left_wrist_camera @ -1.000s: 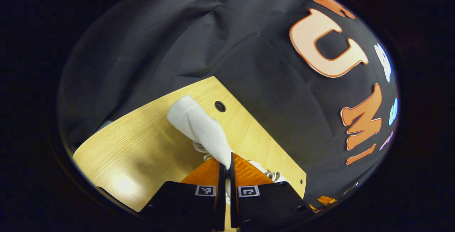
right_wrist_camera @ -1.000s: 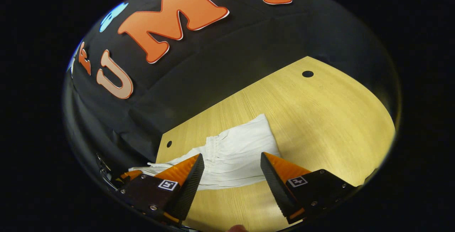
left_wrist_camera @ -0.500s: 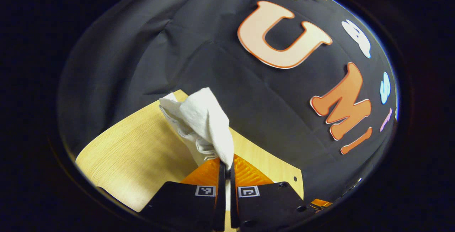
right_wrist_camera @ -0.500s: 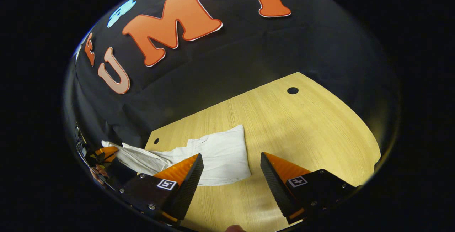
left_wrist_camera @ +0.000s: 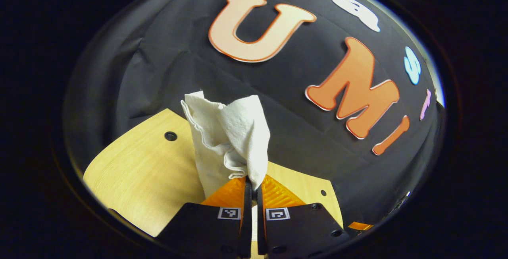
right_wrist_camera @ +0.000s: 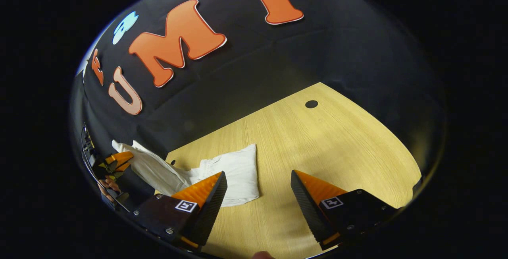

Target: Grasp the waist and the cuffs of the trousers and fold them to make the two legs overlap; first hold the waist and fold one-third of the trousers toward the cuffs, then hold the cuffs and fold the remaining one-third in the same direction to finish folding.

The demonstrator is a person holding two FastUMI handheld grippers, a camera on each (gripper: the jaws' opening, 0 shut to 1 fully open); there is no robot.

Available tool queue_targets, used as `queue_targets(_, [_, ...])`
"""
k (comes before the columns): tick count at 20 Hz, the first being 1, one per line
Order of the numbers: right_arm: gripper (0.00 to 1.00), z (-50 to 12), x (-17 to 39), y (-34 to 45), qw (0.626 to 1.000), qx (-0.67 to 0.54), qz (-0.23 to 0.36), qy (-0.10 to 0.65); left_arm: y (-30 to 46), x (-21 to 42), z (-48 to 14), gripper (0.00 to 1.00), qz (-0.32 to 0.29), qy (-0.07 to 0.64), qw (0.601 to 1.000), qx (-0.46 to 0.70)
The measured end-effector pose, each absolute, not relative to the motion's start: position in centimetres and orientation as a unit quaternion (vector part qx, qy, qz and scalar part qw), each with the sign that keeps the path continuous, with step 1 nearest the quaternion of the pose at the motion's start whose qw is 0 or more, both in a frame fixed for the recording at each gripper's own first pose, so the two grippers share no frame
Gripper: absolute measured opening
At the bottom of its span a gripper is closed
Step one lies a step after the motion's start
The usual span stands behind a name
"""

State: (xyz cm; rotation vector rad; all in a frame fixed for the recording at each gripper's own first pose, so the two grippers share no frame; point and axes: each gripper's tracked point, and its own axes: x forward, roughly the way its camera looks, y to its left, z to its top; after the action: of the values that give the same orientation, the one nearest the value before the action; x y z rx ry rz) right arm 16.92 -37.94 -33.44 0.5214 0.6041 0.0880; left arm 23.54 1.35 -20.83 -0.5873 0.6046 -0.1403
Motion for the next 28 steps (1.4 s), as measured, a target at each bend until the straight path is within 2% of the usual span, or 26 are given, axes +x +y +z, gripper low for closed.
queue_targets(8, [0.97,-33.8,15.5,-41.9,0.919,0.27,0.04,0.286,-13.2,22.6,-20.1,0.09,-0.159,0.312,0.909,-0.228])
queue_targets(13, [0.98,-35.2,14.3,-43.4,0.915,0.274,0.033,0.295,-21.7,20.6,-20.7,0.08,-0.249,0.328,0.898,-0.155])
queue_targets(14, [0.98,-35.5,14.0,-43.9,0.914,0.277,0.031,0.295,-22.9,20.3,-20.7,0.13,-0.269,0.329,0.894,-0.143])
queue_targets(15, [0.97,-35.7,13.8,-44.3,0.914,0.278,0.027,0.295,-24.3,19.8,-20.7,0.14,-0.289,0.331,0.888,-0.136])
queue_targets(16, [0.97,-35.9,13.7,-44.6,0.913,0.281,0.023,0.295,-25.4,19.3,-20.4,0.26,-0.306,0.334,0.882,-0.129])
queue_targets(17, [0.97,-36.0,13.5,-45.1,0.912,0.285,0.019,0.294,-26.6,18.3,-20.5,0.31,-0.324,0.337,0.875,-0.126])
queue_targets(18, [0.97,-36.1,13.4,-45.5,0.911,0.289,0.015,0.293,-27.7,18.0,-20.3,0.48,-0.334,0.339,0.871,-0.119])
queue_targets(20, [0.97,-36.2,13.2,-46.2,0.911,0.291,0.008,0.291,-29.3,17.0,-19.9,0.59,-0.345,0.338,0.868,-0.114])
queue_targets(23, [0.97,-35.3,13.5,-46.4,0.922,0.269,0.003,0.28,-27.1,17.0,-19.3,0.82,-0.339,0.327,0.875,-0.109])
queue_targets(24, [0.97,-34.7,13.8,-46.1,0.927,0.256,0.005,0.274,-26.2,17.2,-19.0,0.94,-0.329,0.32,0.882,-0.104])
queue_targets(25, [0.97,-34.0,14.2,-45.9,0.933,0.241,0.007,0.266,-25.0,17.4,-18.4,0.93,-0.318,0.312,0.89,-0.1])
queue_targets(26, [0.97,-33.2,14.6,-45.5,0.939,0.227,0.01,0.258,-24.0,17.5,-17.6,0.99,-0.307,0.304,0.896,-0.097])
queue_targets(28, [0.97,-31.1,15.1,-44.8,0.95,0.201,0.017,0.24,-21.1,17.6,-16.2,0.96,-0.283,0.282,0.913,-0.086])
